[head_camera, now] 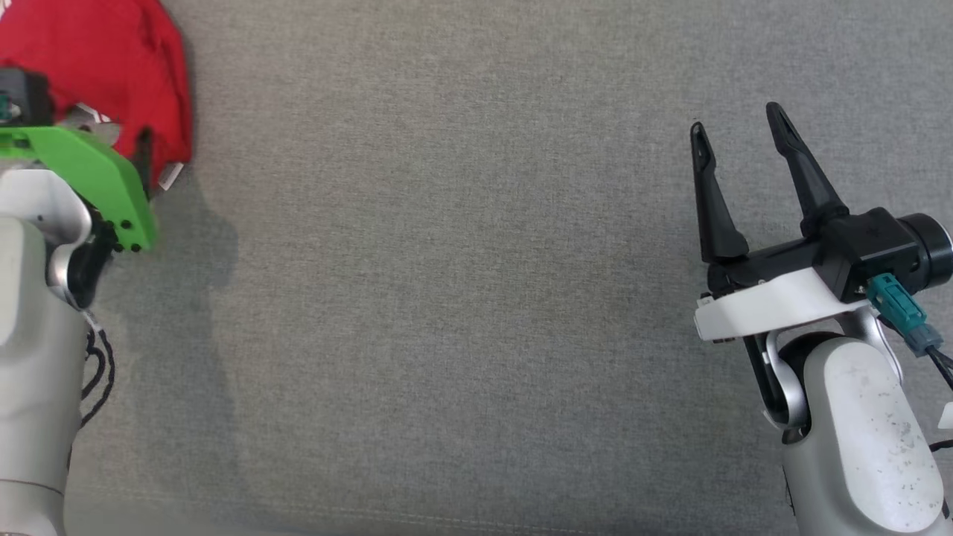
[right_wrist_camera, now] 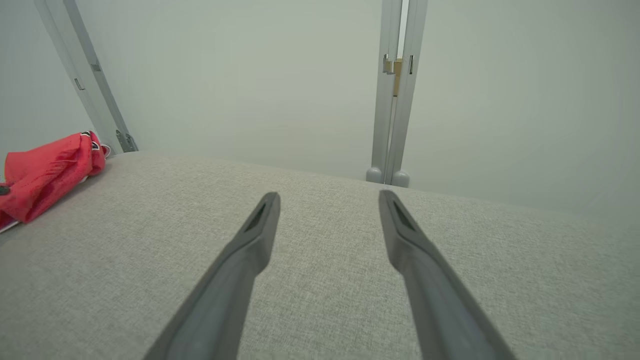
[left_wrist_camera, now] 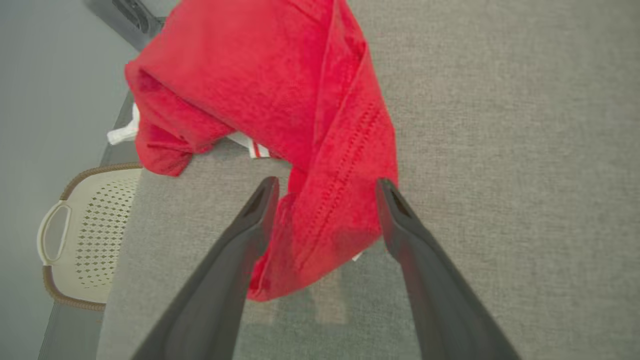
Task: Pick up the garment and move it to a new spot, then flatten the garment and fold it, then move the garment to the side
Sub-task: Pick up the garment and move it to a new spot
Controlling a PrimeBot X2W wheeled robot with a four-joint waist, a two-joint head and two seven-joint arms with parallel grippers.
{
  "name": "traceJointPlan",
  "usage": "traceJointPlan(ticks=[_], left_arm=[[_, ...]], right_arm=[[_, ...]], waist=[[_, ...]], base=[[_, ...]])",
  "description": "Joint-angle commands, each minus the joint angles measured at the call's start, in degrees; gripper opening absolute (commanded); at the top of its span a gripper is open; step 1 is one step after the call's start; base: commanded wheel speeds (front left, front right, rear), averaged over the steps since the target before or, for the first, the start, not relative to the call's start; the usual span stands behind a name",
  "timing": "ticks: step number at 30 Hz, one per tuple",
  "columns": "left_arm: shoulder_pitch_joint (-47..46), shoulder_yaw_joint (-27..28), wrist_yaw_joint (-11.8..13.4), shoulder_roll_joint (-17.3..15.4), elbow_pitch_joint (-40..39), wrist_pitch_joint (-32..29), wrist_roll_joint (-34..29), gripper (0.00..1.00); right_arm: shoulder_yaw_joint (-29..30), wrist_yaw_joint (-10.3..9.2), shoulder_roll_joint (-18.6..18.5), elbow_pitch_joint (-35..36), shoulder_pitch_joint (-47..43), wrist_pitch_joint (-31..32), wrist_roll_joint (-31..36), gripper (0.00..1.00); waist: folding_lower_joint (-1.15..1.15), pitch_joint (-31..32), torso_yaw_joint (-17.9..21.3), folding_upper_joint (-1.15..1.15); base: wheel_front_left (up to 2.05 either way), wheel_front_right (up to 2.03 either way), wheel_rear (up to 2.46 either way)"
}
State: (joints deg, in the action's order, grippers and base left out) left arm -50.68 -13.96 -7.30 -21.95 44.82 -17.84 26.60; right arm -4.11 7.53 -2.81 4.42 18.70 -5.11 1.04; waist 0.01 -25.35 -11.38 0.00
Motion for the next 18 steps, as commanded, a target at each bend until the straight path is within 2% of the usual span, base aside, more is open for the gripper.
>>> traceJointPlan(ticks=[1, 10, 11, 12, 13, 14, 18], left_arm=[[-0.71, -1.28, -0.19, 0.05, 0.44, -0.25, 1.09, 1.0], [-2.17, -4.3, -0.16, -2.37, 7.54, 3.1, 5.02, 1.0], [-2.36, -4.78, -0.16, -2.17, 8.19, 3.6, 5.26, 0.62], [-2.6, -5.07, -0.16, -2.01, 8.66, 4.17, 5.38, 0.4], [-2.88, -5.41, -0.16, -1.95, 9.06, 4.81, 5.61, 0.09], [-3.14, -5.62, -0.16, -2.03, 9.28, 5.49, 5.69, 0.0], [-4.24, -7.16, -0.16, -2.98, 9.76, 8.01, 6.35, 0.0]], right_arm=[[0.33, -0.09, -0.17, 0.58, 0.65, 0.23, 0.55, 1.0], [0.67, -0.09, -0.17, 1.86, 0.61, 0.78, 0.96, 1.0], [0.71, -0.09, -0.17, 1.85, 0.62, 0.76, 0.94, 1.0], [0.75, -0.09, -0.17, 1.76, 0.56, 0.7, 0.88, 1.0], [0.82, -0.09, -0.17, 1.57, 0.46, 0.6, 0.81, 1.0], [0.84, -0.09, -0.17, 1.4, 0.39, 0.48, 0.69, 1.0], [0.78, -0.09, -0.17, 0.25, 0.2, -0.26, -0.09, 1.0]], waist=[[-0.01, -4.03, 2.66, 0.0], [-0.01, -5.09, 2.53, 0.0], [-0.01, -4.95, 2.44, 0.0], [-0.01, -4.8, 2.35, 0.0], [-0.01, -4.55, 2.22, 0.0], [-0.01, -4.29, 2.14, 0.0], [-0.01, -2.49, 2.01, 0.0]], base=[[0.0, 0.0, 0.0], [0.0, 0.0, 0.0], [0.0, 0.0, 0.0], [0.0, 0.0, 0.0], [0.0, 0.0, 0.0], [0.0, 0.0, 0.0], [0.0, 0.0, 0.0]])
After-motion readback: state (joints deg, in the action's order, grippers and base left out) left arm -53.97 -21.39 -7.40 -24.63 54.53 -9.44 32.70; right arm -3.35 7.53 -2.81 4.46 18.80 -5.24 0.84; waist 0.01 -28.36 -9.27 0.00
